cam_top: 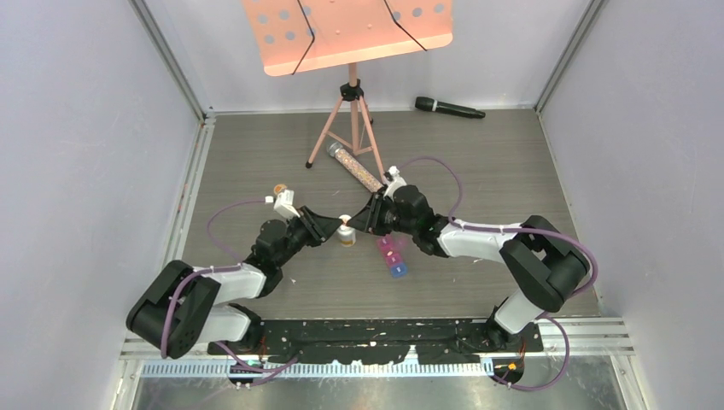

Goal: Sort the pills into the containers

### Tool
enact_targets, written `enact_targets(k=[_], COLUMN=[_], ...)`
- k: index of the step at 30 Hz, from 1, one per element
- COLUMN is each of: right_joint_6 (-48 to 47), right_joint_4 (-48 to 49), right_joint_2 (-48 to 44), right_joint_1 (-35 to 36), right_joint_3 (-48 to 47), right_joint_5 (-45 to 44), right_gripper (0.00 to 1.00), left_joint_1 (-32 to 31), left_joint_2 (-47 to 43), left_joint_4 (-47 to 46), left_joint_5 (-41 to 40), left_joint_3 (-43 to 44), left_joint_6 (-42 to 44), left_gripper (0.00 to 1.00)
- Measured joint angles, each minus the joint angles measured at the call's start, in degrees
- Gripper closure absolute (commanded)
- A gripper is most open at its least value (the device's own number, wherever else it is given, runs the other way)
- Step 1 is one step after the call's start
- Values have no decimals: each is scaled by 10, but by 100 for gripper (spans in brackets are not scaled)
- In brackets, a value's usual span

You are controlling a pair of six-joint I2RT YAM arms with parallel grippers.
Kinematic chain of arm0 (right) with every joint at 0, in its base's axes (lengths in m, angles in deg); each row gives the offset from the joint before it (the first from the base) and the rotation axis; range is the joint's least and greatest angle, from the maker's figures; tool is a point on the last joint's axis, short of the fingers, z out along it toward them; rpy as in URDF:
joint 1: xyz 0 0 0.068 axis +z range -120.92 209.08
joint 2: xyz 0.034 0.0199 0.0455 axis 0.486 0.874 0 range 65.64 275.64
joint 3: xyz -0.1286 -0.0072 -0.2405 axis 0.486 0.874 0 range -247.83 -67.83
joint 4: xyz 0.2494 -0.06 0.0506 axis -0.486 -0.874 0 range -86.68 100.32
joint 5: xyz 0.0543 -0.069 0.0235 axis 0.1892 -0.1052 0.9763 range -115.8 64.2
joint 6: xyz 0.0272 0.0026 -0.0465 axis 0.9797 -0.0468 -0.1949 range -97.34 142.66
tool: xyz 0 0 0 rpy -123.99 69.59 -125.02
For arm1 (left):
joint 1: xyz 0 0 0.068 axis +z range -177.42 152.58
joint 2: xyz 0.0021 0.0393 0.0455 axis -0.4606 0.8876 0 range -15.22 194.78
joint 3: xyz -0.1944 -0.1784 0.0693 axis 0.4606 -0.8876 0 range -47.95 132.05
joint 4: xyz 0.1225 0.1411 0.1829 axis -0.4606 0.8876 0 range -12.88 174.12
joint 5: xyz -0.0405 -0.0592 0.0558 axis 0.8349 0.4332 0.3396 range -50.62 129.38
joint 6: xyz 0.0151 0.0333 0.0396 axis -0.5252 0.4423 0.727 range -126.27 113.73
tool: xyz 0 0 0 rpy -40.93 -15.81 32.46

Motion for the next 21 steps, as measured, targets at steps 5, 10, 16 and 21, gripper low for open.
enact_targets(k=[5, 10, 16, 21], right_joint_6=[-44, -105, -175, -226], right_joint_4=[-121, -258, -355, -384], right_joint_2=[-9, -11, -16, -21], right_joint_1=[10, 28, 30, 38], right_joint_3=[-61, -137, -204, -220], right_joint_5=[-24, -44, -59, -74], right_gripper=[66, 45, 14, 3], left_joint_1=[-6, -20, -20, -14], left_joint_2=[-60, -153, -231, -264], left_joint_4=[136, 328, 502, 600], left_joint_5=[-15, -44, -111, -166], left_joint_3=[37, 81, 135, 166], left_joint_6=[23, 64, 104, 122], left_gripper=[71, 39, 31, 28])
